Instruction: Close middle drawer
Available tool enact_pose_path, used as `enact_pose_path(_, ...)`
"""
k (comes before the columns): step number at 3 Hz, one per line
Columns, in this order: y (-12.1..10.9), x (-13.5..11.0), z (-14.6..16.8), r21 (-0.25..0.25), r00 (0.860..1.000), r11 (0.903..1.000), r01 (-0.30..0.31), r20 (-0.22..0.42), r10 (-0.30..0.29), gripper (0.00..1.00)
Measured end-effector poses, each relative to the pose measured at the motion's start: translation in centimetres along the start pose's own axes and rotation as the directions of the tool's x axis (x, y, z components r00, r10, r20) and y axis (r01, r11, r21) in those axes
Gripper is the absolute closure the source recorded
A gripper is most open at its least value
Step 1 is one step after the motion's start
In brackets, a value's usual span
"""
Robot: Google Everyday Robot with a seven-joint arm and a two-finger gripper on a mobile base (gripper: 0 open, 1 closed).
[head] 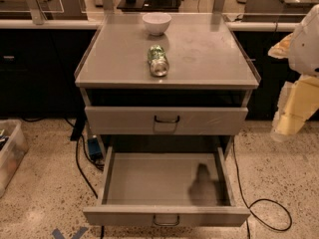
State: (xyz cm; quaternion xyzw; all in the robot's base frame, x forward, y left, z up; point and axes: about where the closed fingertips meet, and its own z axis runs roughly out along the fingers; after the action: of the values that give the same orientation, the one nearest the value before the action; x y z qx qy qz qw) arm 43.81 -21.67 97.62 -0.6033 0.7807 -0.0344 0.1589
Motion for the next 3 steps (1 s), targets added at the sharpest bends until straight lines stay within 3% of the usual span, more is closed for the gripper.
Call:
enact_pose_path(1, 0.00, 0.00, 0.00, 0.000, 1.000, 1.0000, 0.000, 0.000, 0.000, 0.00)
enact_pose_path(3, 0.02, 0.00, 0.01, 0.000, 1.000, 1.0000, 0.000, 0.000, 0.000, 0.42)
